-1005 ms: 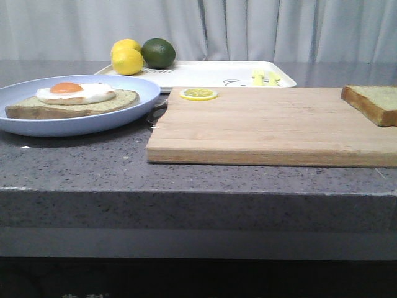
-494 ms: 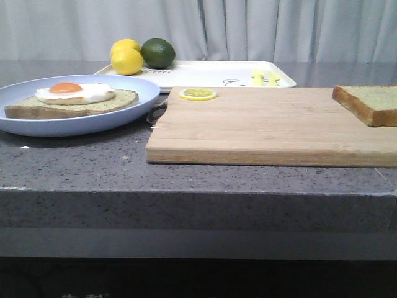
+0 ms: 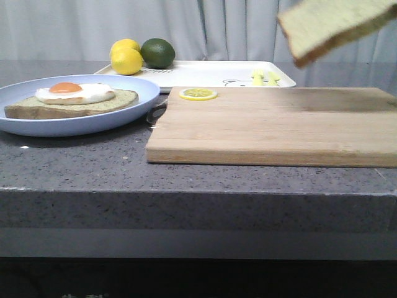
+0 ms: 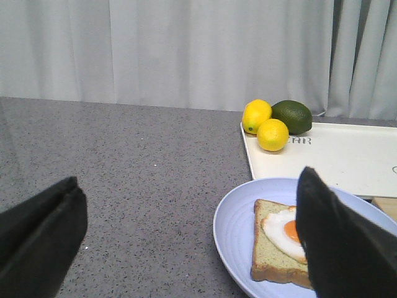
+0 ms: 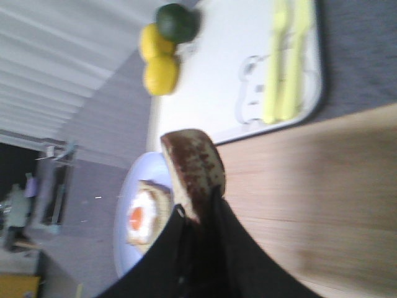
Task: Place bread and move sandwich to tray
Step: 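Lift the bread slice and carry it over the egg toast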
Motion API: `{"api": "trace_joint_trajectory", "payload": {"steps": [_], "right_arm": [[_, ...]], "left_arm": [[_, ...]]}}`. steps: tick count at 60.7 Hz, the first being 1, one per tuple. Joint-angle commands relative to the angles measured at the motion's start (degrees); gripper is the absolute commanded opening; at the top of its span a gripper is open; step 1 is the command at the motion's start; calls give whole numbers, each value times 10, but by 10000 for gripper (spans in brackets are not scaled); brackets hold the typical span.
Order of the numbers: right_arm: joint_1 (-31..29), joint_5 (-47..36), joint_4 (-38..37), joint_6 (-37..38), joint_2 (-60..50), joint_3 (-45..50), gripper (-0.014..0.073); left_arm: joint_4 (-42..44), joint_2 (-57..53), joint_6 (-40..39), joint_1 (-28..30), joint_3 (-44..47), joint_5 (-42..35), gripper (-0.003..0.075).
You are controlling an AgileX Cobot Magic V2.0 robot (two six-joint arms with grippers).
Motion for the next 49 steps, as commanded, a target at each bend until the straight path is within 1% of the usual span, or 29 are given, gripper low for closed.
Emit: {"api": "trace_joint_trajectory", "payload": {"steps": [1,3,8,13,14,15,18,23,29,34,41,49], "right_arm": [[75,-22,115,-8,-22,-17,-118],[103,-42,129,-8,-21,-17,-118],[192,-123,160,-8,-17,-17,-118],[286,-223,190,-8,-6,-17,-118],[309,-231,197,-8,-3,-18,-118],[324,-259,207,-8,1,-17,-118],[378,-300,229,-10,14,-22,-118],[437,-333,259,-30,47,-43,-118],[477,-337,259,-33,95,-89,-118],[495,-335,259,-33,140,-134,-118],[502,-335,259,-33,189,-180,-118],[502,-357,259,-33,219,-195,-114]], "left_arm": [[-4,7,-6,-4,-21,-48,663],[-4,7,-6,-4,-21,-48,663],[-4,7,-6,-4,-21,-48,663],[-4,7,-6,-4,-21,-48,663],[-4,7,-6,-4,-21,-48,663],[-4,7,-6,-4,-21,-48,663],[-4,7,-6,-4,-21,-48,663],[-5,7,-6,-4,-21,-48,663],[-5,7,-6,-4,-21,-48,663],[-5,7,-6,-4,-21,-48,663],[-5,7,-6,-4,-21,-48,663],[-5,7,-6,-4,-21,-48,663]]}}
